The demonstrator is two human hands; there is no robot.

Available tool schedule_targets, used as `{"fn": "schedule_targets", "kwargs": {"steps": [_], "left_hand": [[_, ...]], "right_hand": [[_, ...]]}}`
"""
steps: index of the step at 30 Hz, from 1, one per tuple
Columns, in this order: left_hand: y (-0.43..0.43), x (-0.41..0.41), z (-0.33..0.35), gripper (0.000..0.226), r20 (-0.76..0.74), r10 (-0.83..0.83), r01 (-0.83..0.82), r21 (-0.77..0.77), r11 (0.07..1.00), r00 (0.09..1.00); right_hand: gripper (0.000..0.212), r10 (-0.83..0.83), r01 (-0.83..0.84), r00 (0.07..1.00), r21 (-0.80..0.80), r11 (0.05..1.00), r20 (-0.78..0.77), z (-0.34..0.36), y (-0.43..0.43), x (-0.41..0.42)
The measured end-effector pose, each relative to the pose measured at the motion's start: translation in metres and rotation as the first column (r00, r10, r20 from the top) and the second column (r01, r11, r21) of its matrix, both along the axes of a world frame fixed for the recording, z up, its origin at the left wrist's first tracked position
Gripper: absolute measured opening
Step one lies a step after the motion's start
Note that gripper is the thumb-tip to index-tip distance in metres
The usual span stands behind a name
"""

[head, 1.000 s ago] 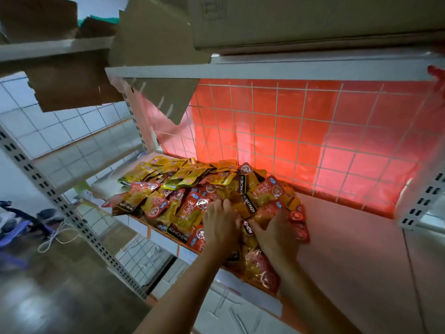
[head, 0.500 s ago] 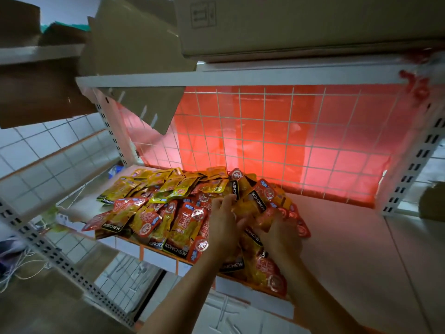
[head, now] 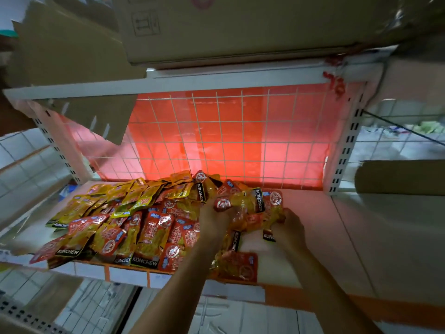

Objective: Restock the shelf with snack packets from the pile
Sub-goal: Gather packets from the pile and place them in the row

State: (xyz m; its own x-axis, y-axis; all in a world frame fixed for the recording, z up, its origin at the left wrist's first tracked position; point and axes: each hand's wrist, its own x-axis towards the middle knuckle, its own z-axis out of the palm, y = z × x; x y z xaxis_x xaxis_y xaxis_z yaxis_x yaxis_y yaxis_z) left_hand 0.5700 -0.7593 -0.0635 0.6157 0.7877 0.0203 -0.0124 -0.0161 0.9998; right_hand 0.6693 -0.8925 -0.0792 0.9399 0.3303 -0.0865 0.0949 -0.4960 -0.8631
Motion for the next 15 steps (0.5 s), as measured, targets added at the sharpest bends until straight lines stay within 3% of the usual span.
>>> {"fn": "schedule_targets", "kwargs": {"steps": [3, 9, 15], "left_hand": [[-0.021, 0.024, -0.001, 0.039, 0.0, -0.027, 0.027, -0.081, 0.996, 1.0], [-0.088, 0.07, 0.001, 0.024, 0.075, -0.168, 0.18, -0.208, 0.961, 0.983], [-0.185, 0.121, 0.006, 0.018, 0.099, -0.312, 0.327, -0.284, 0.901, 0.945]], "right_hand": [[0.002, -0.084, 0.085, 0.996, 0.074, 0.994, -0.022, 0.004, -0.035, 0.012], [0.02, -0.262, 0.285, 0.957, 0.243, 0.927, -0.125, 0.011, -0.117, 0.036], [0.025, -0.276, 0.295, 0.955, 0.261, 0.919, -0.11, 0.018, -0.215, 0.06]]}}
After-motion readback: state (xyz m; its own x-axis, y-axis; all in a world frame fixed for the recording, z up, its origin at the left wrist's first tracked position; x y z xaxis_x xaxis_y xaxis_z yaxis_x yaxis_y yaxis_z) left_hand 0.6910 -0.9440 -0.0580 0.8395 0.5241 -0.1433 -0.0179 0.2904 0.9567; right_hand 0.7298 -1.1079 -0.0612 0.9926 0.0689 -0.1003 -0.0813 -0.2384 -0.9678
